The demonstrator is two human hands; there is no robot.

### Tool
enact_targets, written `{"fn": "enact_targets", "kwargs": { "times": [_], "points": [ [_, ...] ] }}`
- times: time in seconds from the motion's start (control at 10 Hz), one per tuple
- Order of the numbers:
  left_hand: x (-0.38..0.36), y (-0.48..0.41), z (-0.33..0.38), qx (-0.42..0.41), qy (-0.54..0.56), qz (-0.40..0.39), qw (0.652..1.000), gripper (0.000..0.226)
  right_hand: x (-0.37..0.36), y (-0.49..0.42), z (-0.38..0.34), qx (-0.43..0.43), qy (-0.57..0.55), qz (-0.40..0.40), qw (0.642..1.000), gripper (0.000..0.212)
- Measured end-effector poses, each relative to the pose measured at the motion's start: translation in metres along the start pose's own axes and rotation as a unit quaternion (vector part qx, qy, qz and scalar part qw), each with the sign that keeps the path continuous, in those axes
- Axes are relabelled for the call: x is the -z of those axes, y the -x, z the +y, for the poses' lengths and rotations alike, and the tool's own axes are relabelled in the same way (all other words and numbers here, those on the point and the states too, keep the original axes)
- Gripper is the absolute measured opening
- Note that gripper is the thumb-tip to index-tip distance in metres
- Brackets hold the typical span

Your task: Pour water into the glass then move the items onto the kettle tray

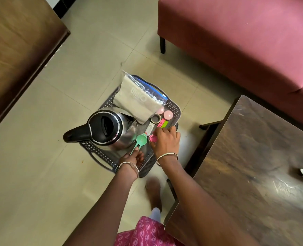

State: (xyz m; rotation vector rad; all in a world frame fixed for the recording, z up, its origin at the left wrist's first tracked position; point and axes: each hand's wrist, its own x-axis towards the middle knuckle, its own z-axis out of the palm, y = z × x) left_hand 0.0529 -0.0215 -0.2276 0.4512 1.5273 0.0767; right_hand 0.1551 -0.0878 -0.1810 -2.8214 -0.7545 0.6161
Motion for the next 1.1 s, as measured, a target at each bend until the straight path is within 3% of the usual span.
{"fn": "enact_targets", "kwargs": {
  "times": [0.2,0.5,0.7,0.9,1.1],
  "points": [
    [-0.003,0.007,0.012,0.077,0.083,-0.024,0.993,0.013,-0.004,-0.001,-0.004,0.004,-0.007,0.011,1.000,0.024],
    [0.019,0.015,0.013,0.087,0.045,0.033,0.995,0.019,0.000,0.022,0.008,-0.015,-0.057,0.026,0.998,0.047],
    [0.014,0.034,0.007,0.036,0.015,0.041,0.998,0.023,0.002,0.059,0.039,-0.054,-0.134,0.074,0.987,0.030],
    [-0.005,0.083,-0.009,-0.085,-0.092,-0.009,0.992,0.011,0.013,0.098,0.084,-0.109,-0.197,0.055,0.973,0.022],
    [-0.035,0.136,-0.061,-0.119,-0.181,-0.036,0.976,0.012,0.034,0.141,0.142,-0.129,-0.260,0.096,0.952,0.014]
  ]
}}
